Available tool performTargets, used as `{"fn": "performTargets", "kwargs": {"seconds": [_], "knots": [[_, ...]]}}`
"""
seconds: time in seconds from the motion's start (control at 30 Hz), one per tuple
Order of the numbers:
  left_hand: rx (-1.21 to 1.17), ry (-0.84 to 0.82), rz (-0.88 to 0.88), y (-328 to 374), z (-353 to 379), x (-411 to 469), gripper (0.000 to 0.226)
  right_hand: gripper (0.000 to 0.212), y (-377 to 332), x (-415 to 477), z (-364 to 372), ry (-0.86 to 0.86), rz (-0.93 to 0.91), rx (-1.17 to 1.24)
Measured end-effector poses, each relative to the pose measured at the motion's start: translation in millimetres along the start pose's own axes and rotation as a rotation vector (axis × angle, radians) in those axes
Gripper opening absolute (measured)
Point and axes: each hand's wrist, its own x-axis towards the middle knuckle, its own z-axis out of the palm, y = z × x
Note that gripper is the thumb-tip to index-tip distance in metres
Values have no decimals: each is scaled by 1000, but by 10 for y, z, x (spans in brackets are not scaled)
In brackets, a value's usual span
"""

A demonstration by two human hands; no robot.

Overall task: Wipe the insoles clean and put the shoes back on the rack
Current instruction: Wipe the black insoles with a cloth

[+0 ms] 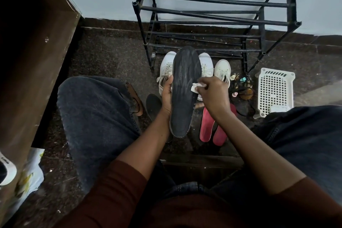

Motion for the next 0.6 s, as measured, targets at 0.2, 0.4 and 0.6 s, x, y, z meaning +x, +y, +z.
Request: {"fn": "performTargets", "kwargs": {"seconds": [0.2, 0.4, 0.6], "knots": [[-86, 5, 114, 23, -34, 14, 59, 16, 8, -318, 162, -97, -206, -167], [-60, 94, 99, -7, 36, 27, 62, 19, 56, -236, 137, -106, -141, -150], [-23, 223, 102, -55, 39, 22, 57, 20, 44, 102, 113, 12, -43, -151]]}}
